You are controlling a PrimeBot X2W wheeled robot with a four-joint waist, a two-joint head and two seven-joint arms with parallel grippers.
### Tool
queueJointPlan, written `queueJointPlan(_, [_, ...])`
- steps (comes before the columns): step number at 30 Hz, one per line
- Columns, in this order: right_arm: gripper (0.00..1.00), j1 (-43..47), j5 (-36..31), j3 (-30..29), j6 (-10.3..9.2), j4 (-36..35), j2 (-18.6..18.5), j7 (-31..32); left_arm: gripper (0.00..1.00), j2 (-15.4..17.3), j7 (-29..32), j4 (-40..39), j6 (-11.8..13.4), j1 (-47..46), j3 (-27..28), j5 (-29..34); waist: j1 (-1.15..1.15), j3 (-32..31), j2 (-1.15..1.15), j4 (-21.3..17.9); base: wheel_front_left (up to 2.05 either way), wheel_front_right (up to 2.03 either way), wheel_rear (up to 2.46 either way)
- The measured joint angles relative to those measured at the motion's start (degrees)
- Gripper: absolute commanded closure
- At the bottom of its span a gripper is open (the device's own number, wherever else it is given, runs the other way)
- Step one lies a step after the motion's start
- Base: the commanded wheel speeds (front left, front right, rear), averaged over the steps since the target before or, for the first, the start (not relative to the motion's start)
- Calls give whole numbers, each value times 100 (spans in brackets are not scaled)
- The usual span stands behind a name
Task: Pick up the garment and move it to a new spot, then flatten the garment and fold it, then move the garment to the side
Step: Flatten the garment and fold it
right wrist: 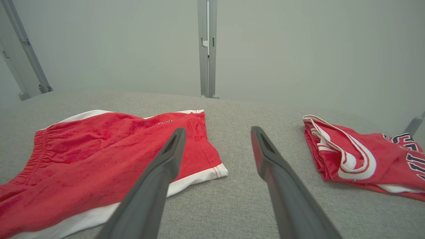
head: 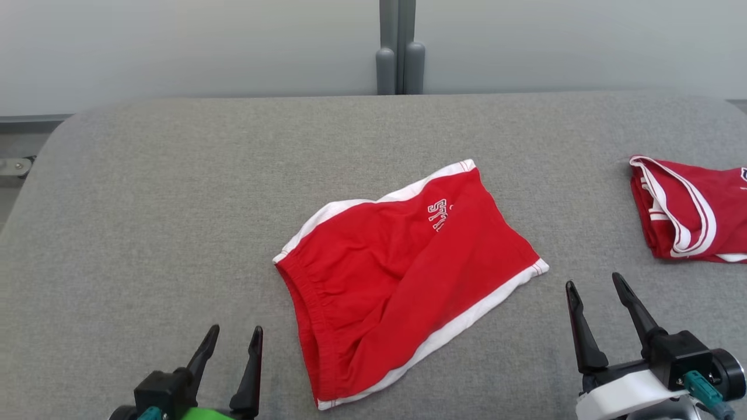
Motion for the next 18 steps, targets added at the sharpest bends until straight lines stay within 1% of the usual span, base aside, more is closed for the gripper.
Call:
queueJointPlan(4, [0,126,41,-56,0,89,20,0,0,-82,0,-190,-230,451,263,301,0,-174,0,130,0,0,0])
queueJointPlan(8, [0,217,42,-160,0,269,12,0,0,-146,0,-207,-447,804,577,435,0,-294,0,201,0,0,0])
queueJointPlan(13, [0,292,56,-202,0,442,-2,-1,0,-339,0,-267,-645,951,1063,649,0,-369,0,229,0,0,0])
queueJointPlan(18, [0,308,58,-186,0,534,-5,-1,0,-554,0,-286,-808,1038,1339,845,0,-381,0,197,0,0,0])
